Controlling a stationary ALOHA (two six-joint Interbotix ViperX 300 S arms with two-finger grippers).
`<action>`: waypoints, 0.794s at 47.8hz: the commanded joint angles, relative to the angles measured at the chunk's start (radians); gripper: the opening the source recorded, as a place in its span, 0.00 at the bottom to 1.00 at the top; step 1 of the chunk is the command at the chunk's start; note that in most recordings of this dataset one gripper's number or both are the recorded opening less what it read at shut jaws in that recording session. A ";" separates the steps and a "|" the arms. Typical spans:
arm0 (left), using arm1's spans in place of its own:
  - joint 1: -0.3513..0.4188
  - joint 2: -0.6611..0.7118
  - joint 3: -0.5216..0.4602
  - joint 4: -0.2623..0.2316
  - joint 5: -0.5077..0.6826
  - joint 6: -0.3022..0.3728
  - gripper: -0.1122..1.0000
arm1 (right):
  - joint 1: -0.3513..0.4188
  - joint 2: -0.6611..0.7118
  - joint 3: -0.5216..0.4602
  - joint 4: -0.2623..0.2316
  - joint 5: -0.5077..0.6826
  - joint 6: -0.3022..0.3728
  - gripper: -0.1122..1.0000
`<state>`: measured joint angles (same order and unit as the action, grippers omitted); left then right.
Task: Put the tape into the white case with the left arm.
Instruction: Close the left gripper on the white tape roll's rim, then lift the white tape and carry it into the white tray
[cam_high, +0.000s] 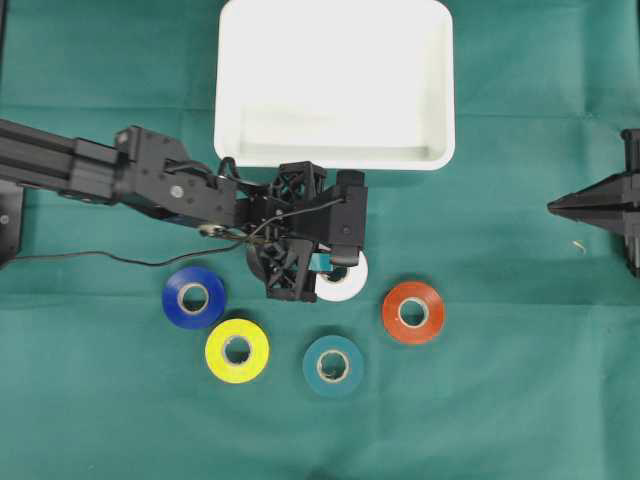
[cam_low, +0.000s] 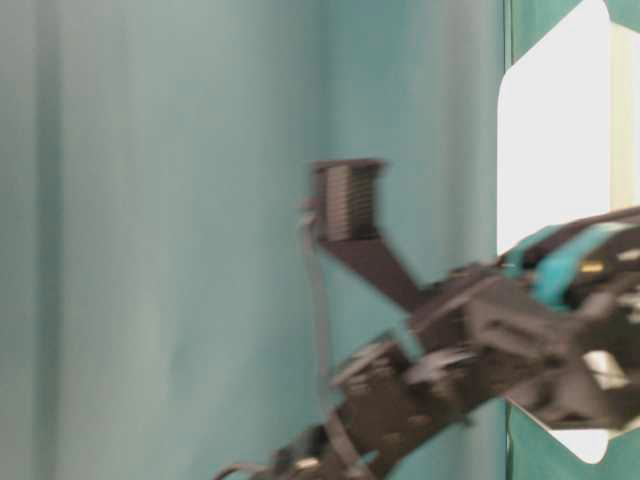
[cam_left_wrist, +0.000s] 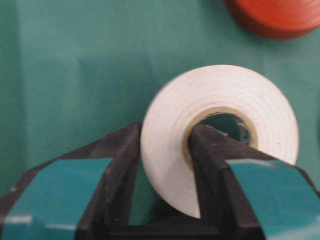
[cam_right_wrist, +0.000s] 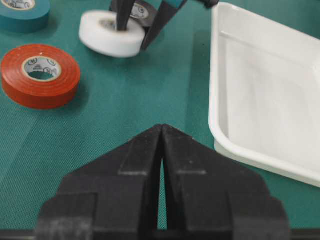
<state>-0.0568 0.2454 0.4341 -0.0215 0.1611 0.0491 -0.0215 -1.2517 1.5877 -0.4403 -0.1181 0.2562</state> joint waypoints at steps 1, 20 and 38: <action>-0.008 -0.100 -0.009 0.002 0.023 -0.002 0.36 | -0.002 0.008 0.015 -0.006 -0.009 0.000 0.02; 0.021 -0.259 -0.031 0.002 0.140 0.124 0.36 | -0.002 0.008 0.015 -0.006 -0.009 0.000 0.02; 0.138 -0.089 -0.138 0.002 0.078 0.178 0.36 | -0.002 0.008 0.014 -0.006 -0.009 0.002 0.02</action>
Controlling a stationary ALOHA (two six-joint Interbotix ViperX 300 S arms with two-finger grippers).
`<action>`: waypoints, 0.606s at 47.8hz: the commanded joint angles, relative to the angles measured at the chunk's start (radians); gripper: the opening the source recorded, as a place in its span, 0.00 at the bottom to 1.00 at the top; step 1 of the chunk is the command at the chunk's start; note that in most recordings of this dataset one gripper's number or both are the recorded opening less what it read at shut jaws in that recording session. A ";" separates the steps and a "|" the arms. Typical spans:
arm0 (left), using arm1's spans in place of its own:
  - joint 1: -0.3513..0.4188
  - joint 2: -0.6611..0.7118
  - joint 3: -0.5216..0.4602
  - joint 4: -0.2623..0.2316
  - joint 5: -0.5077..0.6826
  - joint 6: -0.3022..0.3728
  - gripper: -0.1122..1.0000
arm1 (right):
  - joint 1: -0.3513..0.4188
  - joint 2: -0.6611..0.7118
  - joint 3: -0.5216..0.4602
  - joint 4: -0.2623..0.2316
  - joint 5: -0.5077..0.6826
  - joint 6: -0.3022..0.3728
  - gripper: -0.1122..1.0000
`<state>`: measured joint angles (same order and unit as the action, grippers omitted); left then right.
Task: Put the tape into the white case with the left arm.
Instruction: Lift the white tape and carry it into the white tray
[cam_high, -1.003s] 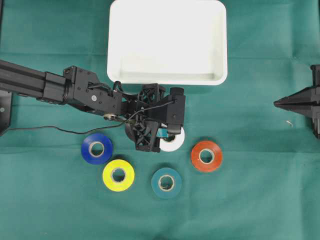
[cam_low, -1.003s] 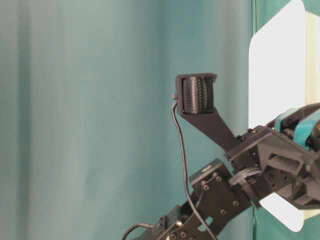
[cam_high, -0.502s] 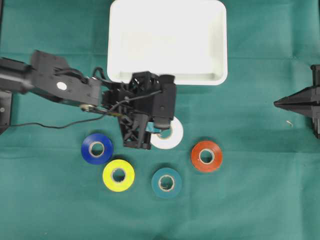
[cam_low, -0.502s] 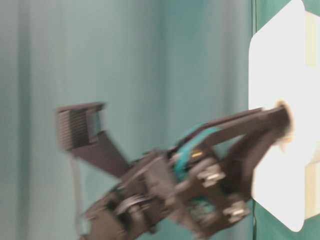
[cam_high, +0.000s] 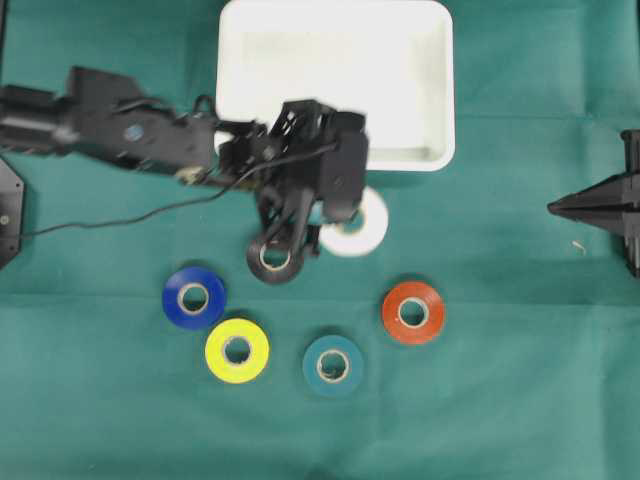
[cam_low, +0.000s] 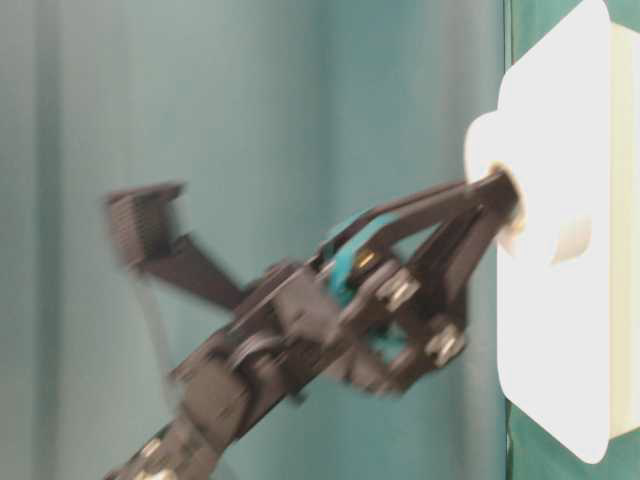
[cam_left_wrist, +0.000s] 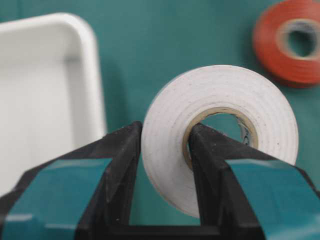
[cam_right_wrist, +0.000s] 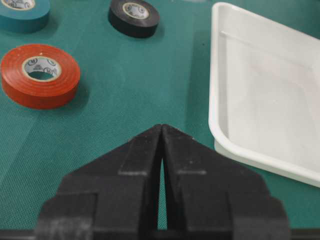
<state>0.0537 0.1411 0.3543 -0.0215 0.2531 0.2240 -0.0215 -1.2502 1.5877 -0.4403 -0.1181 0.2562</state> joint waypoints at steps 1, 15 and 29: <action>0.035 0.026 -0.069 0.002 -0.014 0.003 0.36 | -0.002 0.006 0.015 -0.006 -0.008 0.002 0.02; 0.117 0.133 -0.193 0.000 -0.026 0.021 0.36 | -0.002 0.006 0.015 -0.006 -0.009 0.000 0.02; 0.153 0.219 -0.276 0.002 -0.046 0.021 0.36 | -0.002 0.006 0.015 -0.006 -0.009 0.000 0.02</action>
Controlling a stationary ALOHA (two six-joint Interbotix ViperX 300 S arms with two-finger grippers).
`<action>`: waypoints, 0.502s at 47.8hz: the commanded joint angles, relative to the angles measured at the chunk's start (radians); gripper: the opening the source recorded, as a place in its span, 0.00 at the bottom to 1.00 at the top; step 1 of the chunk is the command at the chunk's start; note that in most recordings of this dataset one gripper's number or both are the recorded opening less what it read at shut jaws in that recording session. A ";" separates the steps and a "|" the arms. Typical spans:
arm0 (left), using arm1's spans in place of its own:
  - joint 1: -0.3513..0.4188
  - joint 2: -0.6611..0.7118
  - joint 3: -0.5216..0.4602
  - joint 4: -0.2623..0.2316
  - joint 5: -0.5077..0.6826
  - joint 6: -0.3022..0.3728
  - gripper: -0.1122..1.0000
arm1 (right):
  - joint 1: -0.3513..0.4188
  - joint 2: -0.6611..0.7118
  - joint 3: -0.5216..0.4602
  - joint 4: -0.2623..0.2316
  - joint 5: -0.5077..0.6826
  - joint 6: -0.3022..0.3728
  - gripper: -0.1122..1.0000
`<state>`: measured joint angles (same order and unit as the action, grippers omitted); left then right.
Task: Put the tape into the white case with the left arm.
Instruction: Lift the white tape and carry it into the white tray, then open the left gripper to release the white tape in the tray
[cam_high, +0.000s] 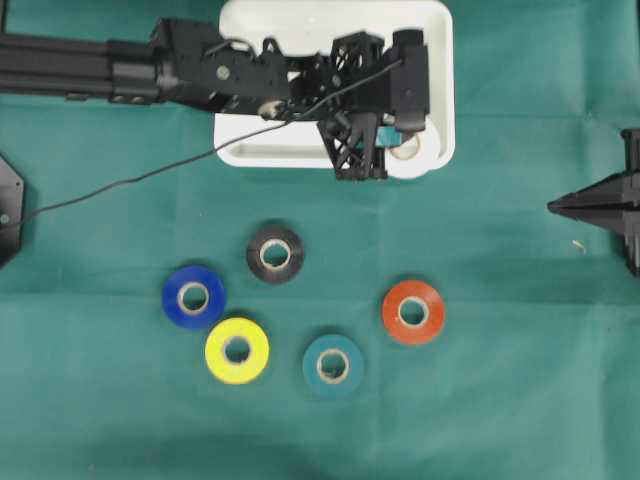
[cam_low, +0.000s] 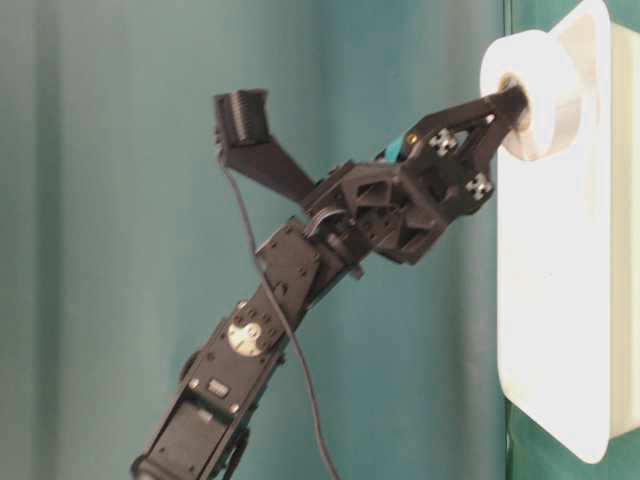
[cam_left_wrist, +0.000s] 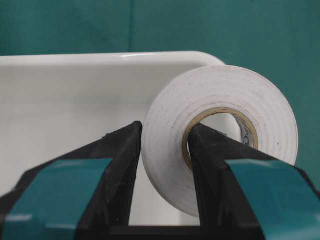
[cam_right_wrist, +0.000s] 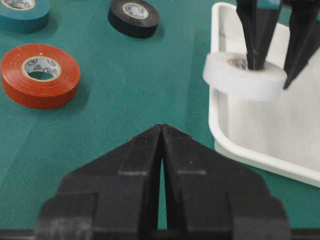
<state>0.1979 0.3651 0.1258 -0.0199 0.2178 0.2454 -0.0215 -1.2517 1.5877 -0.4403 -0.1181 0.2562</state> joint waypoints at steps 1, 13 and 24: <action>0.012 0.000 -0.052 0.000 -0.011 0.000 0.36 | 0.000 0.008 0.015 -0.006 -0.009 0.002 0.02; 0.032 0.014 -0.061 0.000 -0.008 0.028 0.36 | -0.002 0.008 0.014 -0.006 -0.008 0.002 0.02; 0.034 0.000 -0.037 0.000 -0.008 0.061 0.62 | 0.000 0.008 0.015 -0.006 -0.009 0.002 0.02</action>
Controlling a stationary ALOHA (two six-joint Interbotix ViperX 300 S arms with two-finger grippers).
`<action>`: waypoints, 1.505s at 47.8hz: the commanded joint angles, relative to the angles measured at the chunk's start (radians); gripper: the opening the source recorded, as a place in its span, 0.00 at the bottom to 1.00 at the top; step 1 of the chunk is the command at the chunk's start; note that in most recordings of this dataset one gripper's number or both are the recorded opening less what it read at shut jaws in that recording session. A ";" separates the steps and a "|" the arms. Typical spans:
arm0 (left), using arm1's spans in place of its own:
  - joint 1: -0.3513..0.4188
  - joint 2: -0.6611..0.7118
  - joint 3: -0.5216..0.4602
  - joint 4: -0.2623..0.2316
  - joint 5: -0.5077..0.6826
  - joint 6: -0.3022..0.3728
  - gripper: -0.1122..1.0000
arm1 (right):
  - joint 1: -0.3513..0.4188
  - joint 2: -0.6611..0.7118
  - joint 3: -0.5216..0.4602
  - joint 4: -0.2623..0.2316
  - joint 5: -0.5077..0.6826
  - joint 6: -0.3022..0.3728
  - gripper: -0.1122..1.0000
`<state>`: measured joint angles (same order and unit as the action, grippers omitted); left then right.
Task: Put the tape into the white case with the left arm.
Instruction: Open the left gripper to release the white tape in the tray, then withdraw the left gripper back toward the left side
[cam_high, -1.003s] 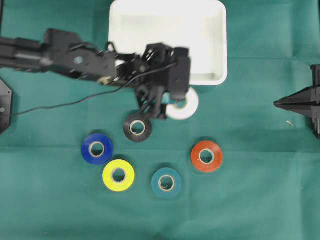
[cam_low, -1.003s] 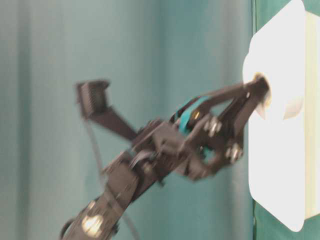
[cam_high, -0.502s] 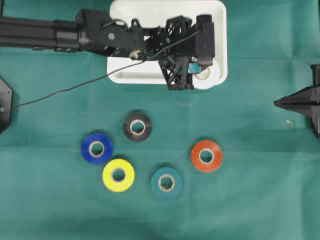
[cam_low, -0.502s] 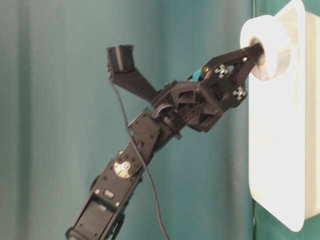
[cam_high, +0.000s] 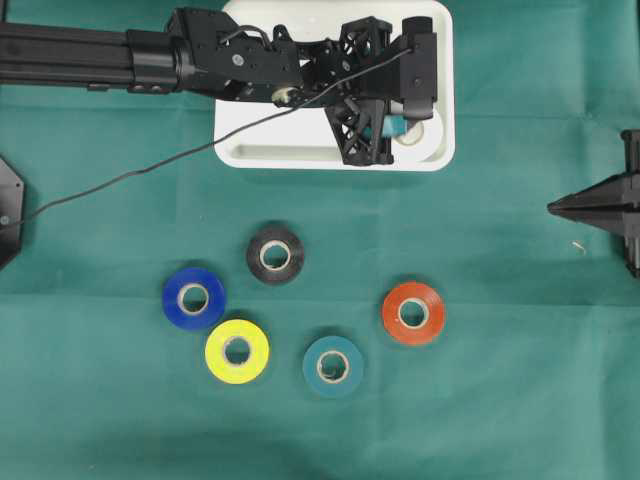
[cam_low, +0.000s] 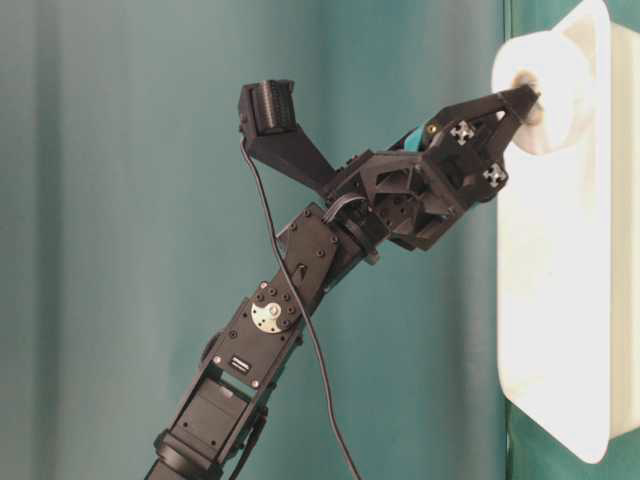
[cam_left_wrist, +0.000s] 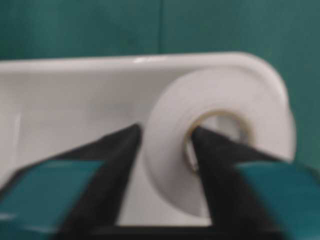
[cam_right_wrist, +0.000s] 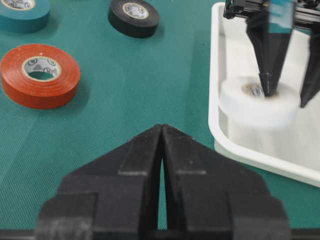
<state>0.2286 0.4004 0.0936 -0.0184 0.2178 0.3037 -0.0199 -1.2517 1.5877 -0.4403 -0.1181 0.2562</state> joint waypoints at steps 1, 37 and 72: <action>0.003 -0.040 0.000 -0.002 -0.008 0.003 0.68 | -0.002 0.008 0.014 -0.006 -0.009 0.000 0.02; -0.176 -0.373 0.298 -0.008 -0.117 -0.008 0.90 | -0.003 0.008 0.015 -0.008 -0.008 0.000 0.02; -0.339 -0.695 0.673 -0.009 -0.439 -0.117 0.90 | -0.002 0.008 0.014 -0.008 -0.009 0.000 0.02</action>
<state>-0.0966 -0.2531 0.7517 -0.0245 -0.1917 0.1902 -0.0215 -1.2517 1.5877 -0.4403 -0.1181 0.2562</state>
